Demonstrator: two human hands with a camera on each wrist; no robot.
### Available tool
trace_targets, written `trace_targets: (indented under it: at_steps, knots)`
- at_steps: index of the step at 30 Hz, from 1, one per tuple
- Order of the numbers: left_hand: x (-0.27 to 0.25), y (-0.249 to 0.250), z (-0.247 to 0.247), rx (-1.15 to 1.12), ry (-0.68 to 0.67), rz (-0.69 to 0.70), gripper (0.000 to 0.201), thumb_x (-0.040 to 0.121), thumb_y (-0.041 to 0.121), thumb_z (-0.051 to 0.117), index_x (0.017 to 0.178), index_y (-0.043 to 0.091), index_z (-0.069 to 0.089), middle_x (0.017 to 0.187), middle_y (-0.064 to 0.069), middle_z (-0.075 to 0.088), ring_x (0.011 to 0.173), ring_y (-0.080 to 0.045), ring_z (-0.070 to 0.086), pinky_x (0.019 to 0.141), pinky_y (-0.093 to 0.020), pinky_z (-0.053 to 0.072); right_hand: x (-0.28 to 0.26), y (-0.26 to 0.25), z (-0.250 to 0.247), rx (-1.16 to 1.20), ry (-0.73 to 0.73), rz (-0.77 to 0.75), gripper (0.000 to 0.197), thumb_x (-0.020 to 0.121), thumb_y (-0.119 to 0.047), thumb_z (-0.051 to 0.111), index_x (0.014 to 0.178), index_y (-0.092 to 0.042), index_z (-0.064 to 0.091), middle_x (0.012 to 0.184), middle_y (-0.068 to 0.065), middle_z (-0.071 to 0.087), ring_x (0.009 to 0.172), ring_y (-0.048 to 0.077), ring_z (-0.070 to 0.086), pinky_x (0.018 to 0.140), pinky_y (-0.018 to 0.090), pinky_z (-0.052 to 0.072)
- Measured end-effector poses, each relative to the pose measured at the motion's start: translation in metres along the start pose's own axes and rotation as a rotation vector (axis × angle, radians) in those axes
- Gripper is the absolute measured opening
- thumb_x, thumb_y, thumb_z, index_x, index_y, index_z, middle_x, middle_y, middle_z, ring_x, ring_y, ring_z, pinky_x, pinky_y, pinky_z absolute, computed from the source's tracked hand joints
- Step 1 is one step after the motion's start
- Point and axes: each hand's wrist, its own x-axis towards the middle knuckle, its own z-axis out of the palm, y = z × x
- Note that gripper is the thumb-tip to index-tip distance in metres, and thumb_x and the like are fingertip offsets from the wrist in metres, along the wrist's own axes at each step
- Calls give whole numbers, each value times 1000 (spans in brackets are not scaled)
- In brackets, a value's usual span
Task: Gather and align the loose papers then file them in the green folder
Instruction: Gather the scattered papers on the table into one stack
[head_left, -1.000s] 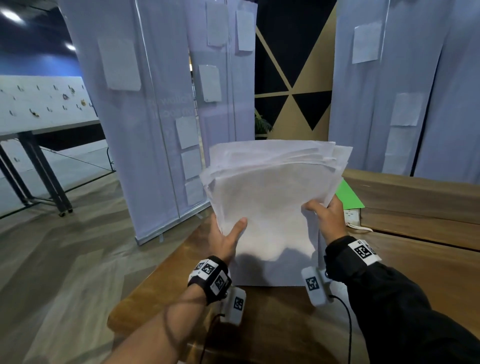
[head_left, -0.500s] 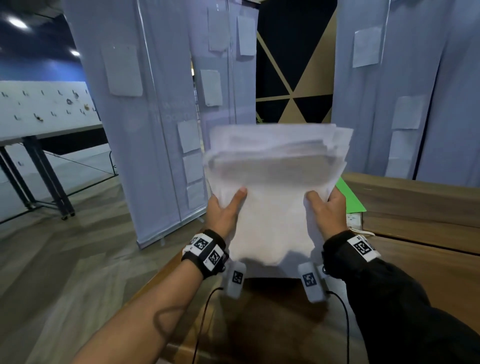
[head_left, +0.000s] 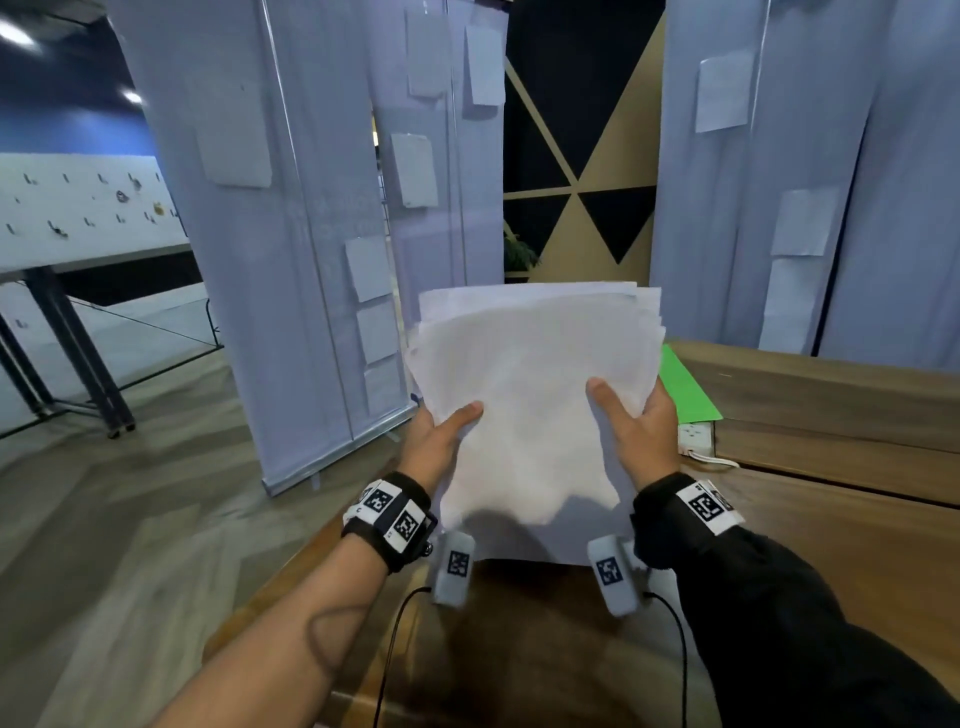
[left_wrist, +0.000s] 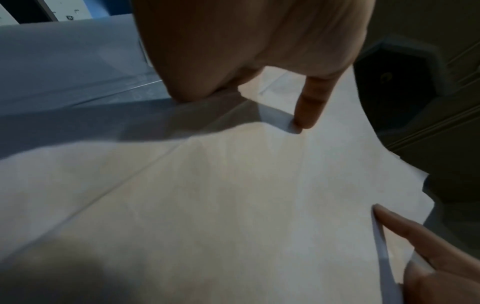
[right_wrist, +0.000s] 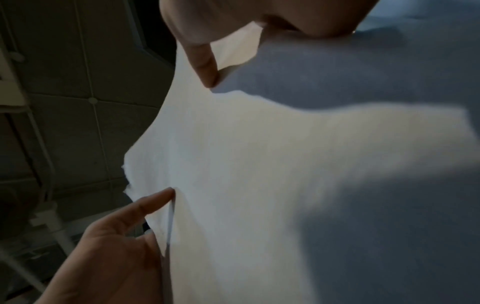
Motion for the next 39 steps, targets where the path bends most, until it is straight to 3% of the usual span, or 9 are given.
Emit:
trace_targets:
  at_steps: [3,7,12,18,23,27,31,35,39]
  knots:
    - [5,16,4,10,-19,45,49,86,7,70,132,12,54,122,-12,69,114,-30,66,96,-44,53,5,-18,7,-8,35,-61,45,75,-32,77,115,-18,63,110,1,72,103,19,67,92,36,52]
    - [17,29,2,83,-25,127,51,88,-2,64,136,5,48,124,-13,66,102,-19,70,79,-25,58,13,-27,2,-73,-27,-86,44,83,-14,73,123,-12,54,115,1,67,101,6,65,88,17,50]
    - [15,6,-12,284,-10,16,47,83,-9,64,127,5,54,115,-12,69,112,-34,64,99,-43,51,19,-1,-21,-410,-242,0,65,74,-4,76,133,-6,47,126,9,62,118,22,59,107,46,42]
    - [15,25,0,310,21,96,44,87,-5,63,129,0,51,106,-5,65,89,-12,63,68,-15,57,23,-11,-13,-379,-147,-99,43,76,-1,75,113,-12,55,107,6,68,96,20,66,87,33,52]
    - [17,22,-7,246,0,138,55,88,3,68,137,10,44,123,-3,65,105,-9,66,88,-25,57,16,-11,-18,-302,-102,-150,37,79,-10,76,108,-25,58,101,-8,69,89,0,66,83,20,53]
    - [10,-13,-25,304,-6,9,54,86,28,72,134,18,51,130,-2,65,116,-19,63,107,-49,45,0,21,-24,-357,-148,-2,33,83,-24,73,113,-14,63,110,0,70,104,10,66,99,34,49]
    - [6,-18,-20,312,4,-10,38,90,28,68,126,23,55,126,0,66,112,-14,64,103,-38,49,-2,27,-19,-353,-119,-15,36,86,-25,70,118,-13,61,116,-2,68,112,9,61,102,23,44]
    - [7,3,-5,184,-34,98,36,99,11,54,131,20,42,108,9,63,81,11,68,64,-6,51,0,10,-3,-297,-68,-105,26,90,-19,65,114,-26,57,107,-17,65,95,-20,57,83,0,39]
    - [9,10,-5,93,-41,145,50,92,23,66,138,24,45,124,6,66,112,-3,65,85,-18,53,1,2,-7,-314,-18,-182,29,88,-27,67,114,-29,55,106,-18,65,96,-16,58,85,5,41]
